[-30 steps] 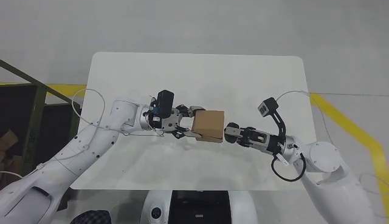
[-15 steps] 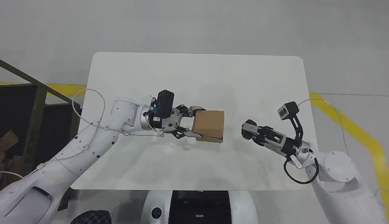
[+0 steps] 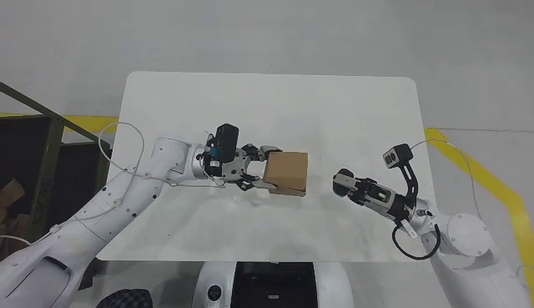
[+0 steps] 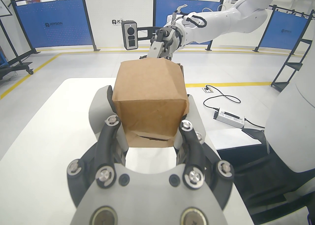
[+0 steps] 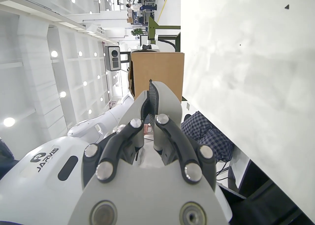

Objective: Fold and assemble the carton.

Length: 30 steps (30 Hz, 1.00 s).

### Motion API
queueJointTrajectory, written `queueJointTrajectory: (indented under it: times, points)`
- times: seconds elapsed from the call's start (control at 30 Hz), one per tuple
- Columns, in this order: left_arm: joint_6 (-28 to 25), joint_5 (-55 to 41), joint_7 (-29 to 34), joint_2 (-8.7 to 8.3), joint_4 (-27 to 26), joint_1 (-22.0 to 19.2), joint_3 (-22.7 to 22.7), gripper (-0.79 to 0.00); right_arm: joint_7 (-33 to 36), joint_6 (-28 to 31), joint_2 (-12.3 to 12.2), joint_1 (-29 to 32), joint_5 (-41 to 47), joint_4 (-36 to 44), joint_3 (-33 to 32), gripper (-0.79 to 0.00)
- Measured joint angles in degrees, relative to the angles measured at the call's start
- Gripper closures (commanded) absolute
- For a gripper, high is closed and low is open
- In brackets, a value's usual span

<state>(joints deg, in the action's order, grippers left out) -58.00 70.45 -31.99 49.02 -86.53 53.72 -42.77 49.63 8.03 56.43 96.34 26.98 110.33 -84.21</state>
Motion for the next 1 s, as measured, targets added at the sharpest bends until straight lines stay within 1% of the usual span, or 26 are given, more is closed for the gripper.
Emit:
queueJointTrajectory:
  times: [0.07, 0.1, 0.13, 0.2, 0.27, 0.3, 0.4, 0.53, 0.67, 0.73, 0.77, 0.8, 0.83, 0.87, 0.9, 0.97, 1.0]
  points:
    - [0.3, -0.1, 0.3, 0.02, 0.1, 0.2, 0.0, -0.212, 0.1, 0.2, 0.0, 0.0, 0.1, -0.1, 0.0, 0.000]
    - [0.8, -0.5, 0.9, 0.07, 0.4, 0.5, -0.1, -0.154, 0.2, 0.2, 0.0, -0.1, 0.1, -0.1, 0.0, 0.000]
    - [1.7, -1.3, 2.0, 0.17, 1.0, 0.8, -0.2, -0.114, 0.3, 0.3, 0.0, -0.1, 0.1, -0.1, 0.0, 0.000]
    - [2.7, -2.0, 3.7, 0.34, 2.3, 1.1, -0.3, -0.095, 0.4, 0.4, 0.0, -0.2, 0.2, -0.2, 0.0, 0.000]
    - [2.9, -3.1, 4.6, 0.63, 4.1, 1.2, -0.4, -0.102, 0.4, 0.6, 0.0, -0.1, 0.2, -0.3, -0.1, 0.000]
    - [2.8, -3.4, 4.6, 0.79, 5.0, 1.2, -0.3, -0.135, 0.4, 0.7, 0.0, -0.1, 0.3, -0.4, -0.2, 0.000]
    - [3.3, -2.9, 5.4, 1.37, 8.3, 0.9, 0.1, -0.191, 0.4, 1.0, 0.0, 0.3, 0.4, -0.7, -0.4, 0.000]
    - [4.2, -1.4, 6.7, 2.47, 12.5, -0.1, 1.3, -0.197, 0.4, 1.3, 0.0, 0.5, 0.4, -1.0, -0.5, 0.000]
    - [4.8, 0.2, 7.4, 3.52, 15.1, -0.9, 2.5, -0.194, 0.5, 1.3, 0.1, 0.5, 0.4, -1.3, -0.5, 0.000]
    - [5.0, 1.2, 8.0, 4.00, 16.1, -1.4, 3.1, -0.231, 0.5, 1.3, 0.1, 0.5, 0.4, -1.4, -0.4, 0.000]
    - [5.1, 1.7, 8.3, 4.18, 16.5, -1.6, 3.3, -0.289, 0.6, 1.3, 0.1, 0.4, 0.4, -1.5, -0.3, 0.000]
    - [5.1, 2.1, 8.5, 4.36, 16.8, -1.7, 3.4, -0.326, 0.6, 1.2, 0.1, 0.3, 0.3, -1.6, -0.2, 0.000]
    - [5.1, 2.4, 8.8, 4.56, 17.2, -1.8, 3.6, -0.388, 0.6, 1.2, 0.1, 0.2, 0.2, -1.6, -0.1, 0.000]
    - [5.0, 2.7, 9.0, 4.69, 17.6, -1.9, 3.7, -0.499, 0.7, 1.2, 0.1, 0.0, 0.2, -1.7, 0.1, 0.000]
    - [4.9, 3.0, 9.2, 4.80, 17.8, -2.0, 3.8, -0.551, 0.7, 1.2, 0.2, -0.1, 0.2, -1.8, 0.2, 0.000]
    - [4.5, 3.3, 9.2, 5.01, 18.7, -1.9, 3.9, -0.566, 0.8, 1.1, 0.2, -0.4, 0.1, -2.1, 0.5, 0.000]
    - [4.4, 3.4, 9.2, 5.08, 19.1, -1.9, 3.9, -0.671, 0.8, 1.1, 0.2, -0.5, 0.1, -2.3, 0.7, 0.000]
